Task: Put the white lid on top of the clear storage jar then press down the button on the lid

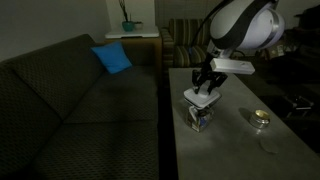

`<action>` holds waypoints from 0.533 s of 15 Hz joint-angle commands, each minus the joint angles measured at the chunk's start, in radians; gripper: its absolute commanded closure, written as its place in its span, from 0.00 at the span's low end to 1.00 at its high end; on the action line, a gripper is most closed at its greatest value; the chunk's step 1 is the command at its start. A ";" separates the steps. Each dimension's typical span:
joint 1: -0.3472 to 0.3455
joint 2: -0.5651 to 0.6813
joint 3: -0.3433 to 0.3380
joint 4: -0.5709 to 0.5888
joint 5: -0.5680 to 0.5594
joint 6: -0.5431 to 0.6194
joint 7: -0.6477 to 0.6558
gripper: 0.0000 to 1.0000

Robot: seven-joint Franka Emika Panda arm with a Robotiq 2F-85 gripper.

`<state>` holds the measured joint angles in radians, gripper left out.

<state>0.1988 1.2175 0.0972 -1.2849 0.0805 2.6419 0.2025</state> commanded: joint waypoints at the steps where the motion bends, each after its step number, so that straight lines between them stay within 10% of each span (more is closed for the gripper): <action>1: -0.026 0.016 0.012 0.047 0.038 -0.034 0.007 0.71; 8: -0.050 0.025 0.005 0.082 0.036 -0.059 -0.020 0.71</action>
<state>0.1576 1.2187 0.0972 -1.2524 0.1128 2.6240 0.2121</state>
